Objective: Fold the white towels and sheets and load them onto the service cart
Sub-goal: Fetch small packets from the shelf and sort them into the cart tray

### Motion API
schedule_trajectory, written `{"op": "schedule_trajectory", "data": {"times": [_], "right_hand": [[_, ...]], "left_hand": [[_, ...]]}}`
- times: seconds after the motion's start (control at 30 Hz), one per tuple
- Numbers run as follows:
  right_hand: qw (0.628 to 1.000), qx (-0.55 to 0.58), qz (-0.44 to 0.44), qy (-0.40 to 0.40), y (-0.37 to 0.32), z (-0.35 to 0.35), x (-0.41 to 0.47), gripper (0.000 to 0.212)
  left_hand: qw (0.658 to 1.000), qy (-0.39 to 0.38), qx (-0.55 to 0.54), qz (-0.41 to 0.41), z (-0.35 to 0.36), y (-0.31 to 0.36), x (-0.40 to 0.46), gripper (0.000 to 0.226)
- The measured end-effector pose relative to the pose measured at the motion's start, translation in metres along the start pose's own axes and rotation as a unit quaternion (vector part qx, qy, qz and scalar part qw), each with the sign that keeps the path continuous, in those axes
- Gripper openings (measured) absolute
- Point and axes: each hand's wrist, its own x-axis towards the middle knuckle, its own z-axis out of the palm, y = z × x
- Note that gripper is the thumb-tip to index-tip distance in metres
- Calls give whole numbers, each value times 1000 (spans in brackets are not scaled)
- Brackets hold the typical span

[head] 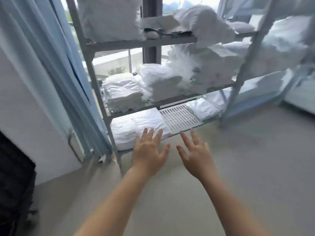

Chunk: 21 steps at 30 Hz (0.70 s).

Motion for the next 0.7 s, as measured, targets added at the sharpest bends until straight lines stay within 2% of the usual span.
{"op": "schedule_trajectory", "data": {"times": [0.3, 0.5, 0.7], "right_hand": [[975, -33, 203, 85, 236, -82, -25, 57], [930, -51, 341, 125, 337, -120, -72, 56], [883, -43, 440, 160, 415, -141, -89, 56]], "left_hand": [[973, -112, -53, 193, 137, 232, 93, 65], [933, -155, -84, 312, 200, 355, 106, 64], [892, -210, -105, 386, 261, 446, 126, 65]]}}
